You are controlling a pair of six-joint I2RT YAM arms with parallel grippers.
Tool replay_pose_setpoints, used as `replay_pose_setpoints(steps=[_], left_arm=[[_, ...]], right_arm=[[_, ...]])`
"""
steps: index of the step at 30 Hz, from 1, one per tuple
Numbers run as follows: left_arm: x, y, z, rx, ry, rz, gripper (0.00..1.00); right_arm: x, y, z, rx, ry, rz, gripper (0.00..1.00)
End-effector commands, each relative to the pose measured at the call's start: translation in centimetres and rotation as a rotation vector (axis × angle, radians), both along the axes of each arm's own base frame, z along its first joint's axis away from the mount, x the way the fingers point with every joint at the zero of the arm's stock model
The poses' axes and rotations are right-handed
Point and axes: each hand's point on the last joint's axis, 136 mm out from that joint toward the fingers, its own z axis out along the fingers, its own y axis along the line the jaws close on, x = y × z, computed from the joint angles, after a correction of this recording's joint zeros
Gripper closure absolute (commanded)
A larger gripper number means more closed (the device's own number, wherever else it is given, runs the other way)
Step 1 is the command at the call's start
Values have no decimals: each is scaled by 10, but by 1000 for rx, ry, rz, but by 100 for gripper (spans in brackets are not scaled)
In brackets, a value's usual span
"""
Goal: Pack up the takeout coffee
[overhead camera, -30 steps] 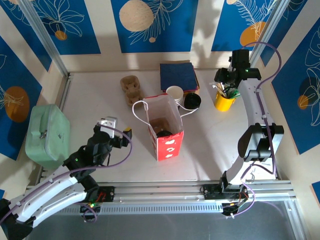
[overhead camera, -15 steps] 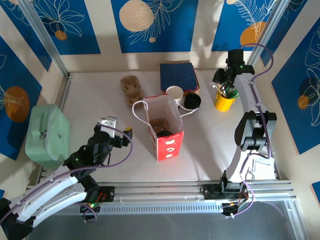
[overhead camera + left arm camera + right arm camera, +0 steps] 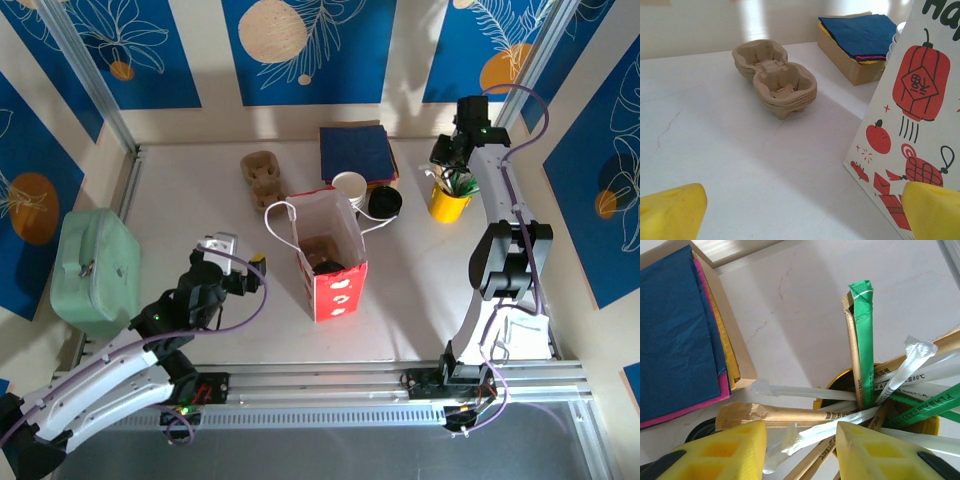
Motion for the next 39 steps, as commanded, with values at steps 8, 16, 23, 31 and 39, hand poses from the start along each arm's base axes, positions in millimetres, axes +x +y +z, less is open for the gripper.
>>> replay_pose_setpoints(steps=[8,16,23,31,39], left_arm=[[-2,-2,2,-20,-11,-10,0],[-2,-2,0,-20,-7,-9,0],[-2,-2,-1,-22,-4,-8,0],[-3,-1,-4,-18,0,-5,0],[-3,-1,-6,-17,2,-3,1]], right_arm=[[3,-6,-7,12,17,-16,62],[3,-3,-12,30,36,-12,59],[1,5,-7,53,26,3,55],[2,4,-14,38,40,1,54],[3,-5,-19,4,57,-16,60]])
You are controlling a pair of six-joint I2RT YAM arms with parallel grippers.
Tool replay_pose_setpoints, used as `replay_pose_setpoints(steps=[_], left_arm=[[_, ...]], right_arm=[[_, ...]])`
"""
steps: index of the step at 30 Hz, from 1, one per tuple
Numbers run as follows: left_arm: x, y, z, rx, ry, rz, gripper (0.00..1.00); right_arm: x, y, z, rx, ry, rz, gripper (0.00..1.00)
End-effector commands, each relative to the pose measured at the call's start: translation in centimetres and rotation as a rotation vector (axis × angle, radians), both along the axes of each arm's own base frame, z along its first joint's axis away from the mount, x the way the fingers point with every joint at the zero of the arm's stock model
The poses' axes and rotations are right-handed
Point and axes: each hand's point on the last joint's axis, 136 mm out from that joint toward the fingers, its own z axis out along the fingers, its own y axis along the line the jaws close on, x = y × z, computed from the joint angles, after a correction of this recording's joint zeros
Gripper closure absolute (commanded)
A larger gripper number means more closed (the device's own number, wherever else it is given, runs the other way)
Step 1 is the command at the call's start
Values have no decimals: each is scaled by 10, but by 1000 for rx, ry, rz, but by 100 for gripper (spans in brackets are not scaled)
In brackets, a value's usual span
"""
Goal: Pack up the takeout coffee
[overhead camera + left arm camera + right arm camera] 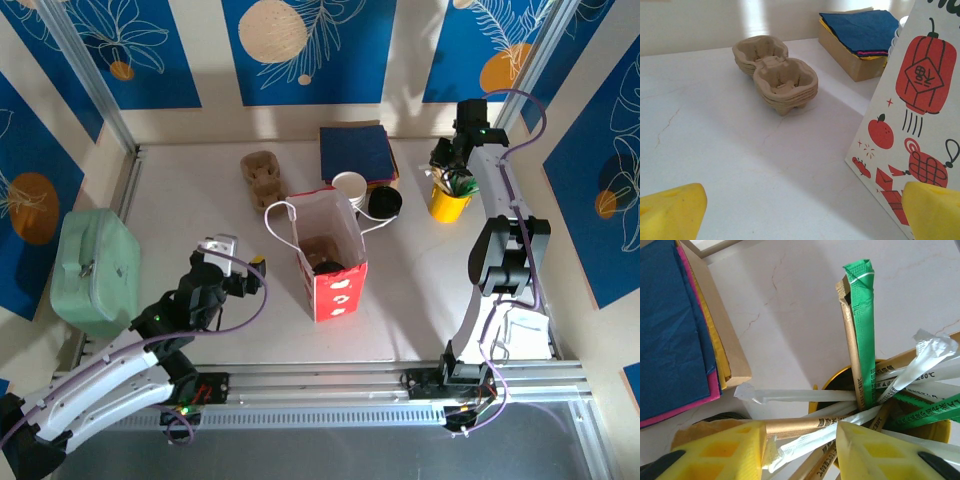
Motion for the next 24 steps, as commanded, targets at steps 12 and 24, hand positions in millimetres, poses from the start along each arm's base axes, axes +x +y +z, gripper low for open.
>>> replay_pose_setpoints(steps=[12,24], left_arm=[[-1,-1,-2,-23,-4,-1,1],[-2,-2,-3,-22,1,-3,1]], right_arm=[[-7,-20,9,-120,19,-37,67],[-13,-26,21,-143,6,-41,78]])
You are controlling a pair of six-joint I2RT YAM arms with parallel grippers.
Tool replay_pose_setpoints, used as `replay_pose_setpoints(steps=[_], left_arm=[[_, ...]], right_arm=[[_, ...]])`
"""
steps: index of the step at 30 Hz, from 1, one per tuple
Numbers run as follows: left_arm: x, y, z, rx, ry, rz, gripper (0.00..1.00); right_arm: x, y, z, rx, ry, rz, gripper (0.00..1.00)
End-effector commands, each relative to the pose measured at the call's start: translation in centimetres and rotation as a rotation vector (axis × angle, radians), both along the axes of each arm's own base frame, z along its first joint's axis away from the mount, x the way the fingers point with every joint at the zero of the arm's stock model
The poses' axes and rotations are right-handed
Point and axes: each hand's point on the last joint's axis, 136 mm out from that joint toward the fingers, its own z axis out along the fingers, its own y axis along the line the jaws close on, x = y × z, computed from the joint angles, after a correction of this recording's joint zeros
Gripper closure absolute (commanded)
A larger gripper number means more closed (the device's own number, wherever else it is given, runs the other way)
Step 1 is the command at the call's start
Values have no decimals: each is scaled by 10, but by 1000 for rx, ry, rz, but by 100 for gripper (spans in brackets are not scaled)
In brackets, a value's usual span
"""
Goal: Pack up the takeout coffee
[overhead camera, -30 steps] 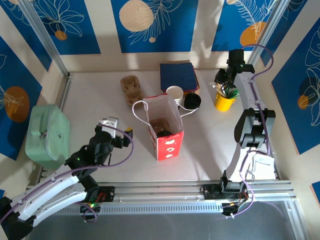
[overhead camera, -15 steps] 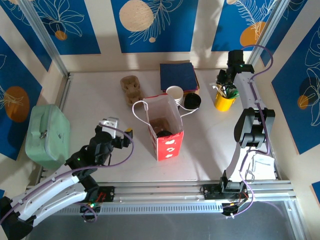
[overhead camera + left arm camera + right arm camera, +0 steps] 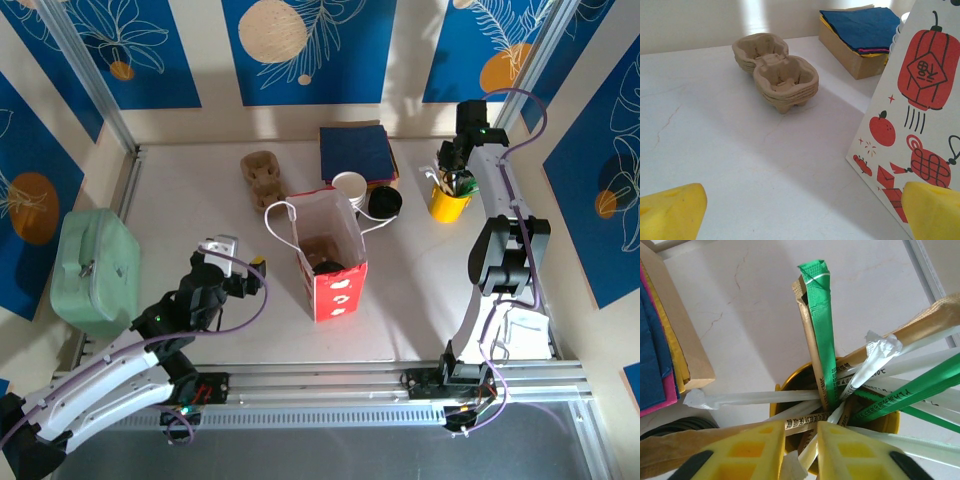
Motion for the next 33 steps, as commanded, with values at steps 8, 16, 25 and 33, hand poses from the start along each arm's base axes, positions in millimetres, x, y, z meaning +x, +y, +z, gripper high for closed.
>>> replay_pose_setpoints(steps=[8,16,25,33], left_arm=[[-2,0,-1,-27,-1,4,1],[-2,0,-1,-29,-1,4,1],[-1,-3,0,-36,-4,-2,1],[0,-5,0,-39,-4,-7,1]], right_arm=[[-12,-2,42,-20,-67,10,86],[-34,-3,78,-49,-88,14,88],[-66,9,130,-49,-168,53,88],[-99,29,185,-75,-263,107,89]])
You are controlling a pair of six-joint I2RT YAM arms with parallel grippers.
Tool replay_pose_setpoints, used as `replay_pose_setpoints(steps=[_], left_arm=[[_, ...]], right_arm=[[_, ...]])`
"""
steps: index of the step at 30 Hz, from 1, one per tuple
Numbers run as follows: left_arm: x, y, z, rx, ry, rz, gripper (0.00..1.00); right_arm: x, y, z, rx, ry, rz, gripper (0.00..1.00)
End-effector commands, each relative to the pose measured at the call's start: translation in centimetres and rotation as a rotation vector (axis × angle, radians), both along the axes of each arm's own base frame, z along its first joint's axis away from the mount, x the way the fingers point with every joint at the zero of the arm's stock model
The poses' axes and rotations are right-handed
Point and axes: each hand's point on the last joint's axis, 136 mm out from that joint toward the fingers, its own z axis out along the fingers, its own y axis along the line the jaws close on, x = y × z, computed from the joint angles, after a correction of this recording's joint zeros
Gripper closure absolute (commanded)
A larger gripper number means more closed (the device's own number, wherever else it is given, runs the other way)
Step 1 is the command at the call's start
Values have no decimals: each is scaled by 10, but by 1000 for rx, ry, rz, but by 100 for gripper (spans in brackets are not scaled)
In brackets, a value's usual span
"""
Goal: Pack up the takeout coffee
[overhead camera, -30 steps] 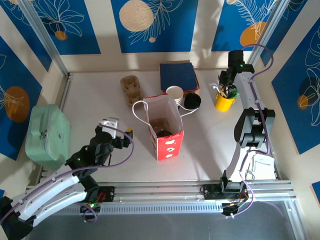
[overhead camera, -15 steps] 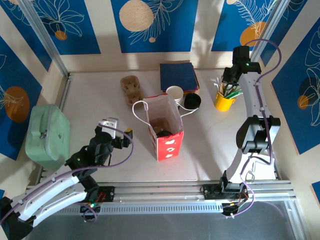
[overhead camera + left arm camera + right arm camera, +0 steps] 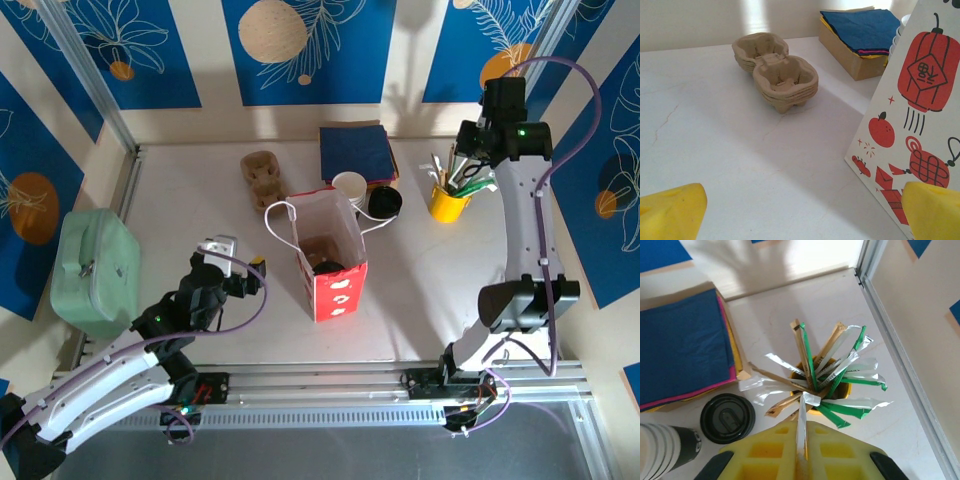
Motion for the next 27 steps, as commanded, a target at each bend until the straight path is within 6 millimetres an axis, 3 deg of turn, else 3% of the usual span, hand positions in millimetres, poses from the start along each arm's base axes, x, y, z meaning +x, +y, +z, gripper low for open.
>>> replay_pose_setpoints(steps=[1,9,20,27], left_arm=[[0,-5,1,-24,-7,-14,0],[1,-6,3,-29,-14,-18,1],[3,-10,4,-33,-14,-23,0],[4,-12,3,-35,-13,-24,0]], right_arm=[[-26,12,34,-23,-59,47,89],[-56,65,76,95,-116,235,91],[-103,137,125,109,-222,485,92],[-135,192,126,184,-224,691,93]])
